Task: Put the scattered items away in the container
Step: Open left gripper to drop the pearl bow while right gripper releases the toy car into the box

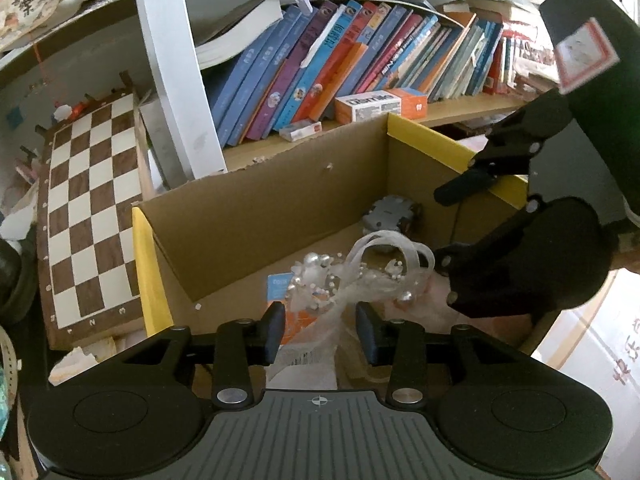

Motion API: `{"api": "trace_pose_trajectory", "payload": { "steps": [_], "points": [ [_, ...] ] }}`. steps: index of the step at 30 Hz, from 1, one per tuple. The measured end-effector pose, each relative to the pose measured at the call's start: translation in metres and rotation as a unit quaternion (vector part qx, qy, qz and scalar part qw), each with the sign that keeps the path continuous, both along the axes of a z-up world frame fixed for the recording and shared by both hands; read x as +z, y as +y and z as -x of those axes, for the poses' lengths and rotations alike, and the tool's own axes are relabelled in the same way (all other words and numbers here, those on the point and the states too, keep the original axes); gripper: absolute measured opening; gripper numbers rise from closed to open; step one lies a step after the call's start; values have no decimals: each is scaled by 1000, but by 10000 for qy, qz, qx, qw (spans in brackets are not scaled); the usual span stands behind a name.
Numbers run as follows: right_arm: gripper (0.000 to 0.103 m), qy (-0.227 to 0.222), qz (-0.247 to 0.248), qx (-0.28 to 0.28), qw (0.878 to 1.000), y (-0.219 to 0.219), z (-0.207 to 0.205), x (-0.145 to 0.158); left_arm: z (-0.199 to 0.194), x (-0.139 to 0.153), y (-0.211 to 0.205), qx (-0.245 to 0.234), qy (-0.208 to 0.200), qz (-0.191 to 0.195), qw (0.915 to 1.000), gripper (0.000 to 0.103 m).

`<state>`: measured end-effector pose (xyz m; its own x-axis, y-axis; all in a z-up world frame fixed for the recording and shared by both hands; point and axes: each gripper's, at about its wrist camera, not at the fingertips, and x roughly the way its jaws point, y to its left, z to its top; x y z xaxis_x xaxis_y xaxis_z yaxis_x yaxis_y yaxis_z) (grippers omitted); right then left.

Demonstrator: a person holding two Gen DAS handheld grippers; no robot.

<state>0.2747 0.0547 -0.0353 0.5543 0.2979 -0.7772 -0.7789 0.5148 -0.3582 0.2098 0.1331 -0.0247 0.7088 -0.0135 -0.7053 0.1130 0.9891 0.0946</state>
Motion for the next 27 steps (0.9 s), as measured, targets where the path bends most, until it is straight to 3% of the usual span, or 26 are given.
{"api": "trace_pose_trajectory", "payload": {
  "steps": [6, 9, 11, 16, 19, 27],
  "points": [
    [53, 37, -84, -30, 10000, 1, 0, 1, -1, 0, -1, 65, 45, -56, 10000, 41],
    [61, 86, -228, -38, 9997, -1, 0, 5, 2, 4, -1, 119, -32, -21, 9999, 54],
    [76, -15, -278, -9, 9996, -1, 2, 10, 5, 7, -2, 338, -139, -152, 9992, 86],
    [77, -172, -485, 46, 9987, -5, 10, 25, 13, 13, 5, 433, -210, -55, 9988, 90],
    [83, -273, -603, 65, 9978, -9, 17, 34, 22, 16, 2, 439, -281, -167, 9985, 93],
    [84, -289, -905, 9, 9955, -26, 38, 52, 48, 29, -9, 448, -506, -318, 9972, 95]
  ]
}}
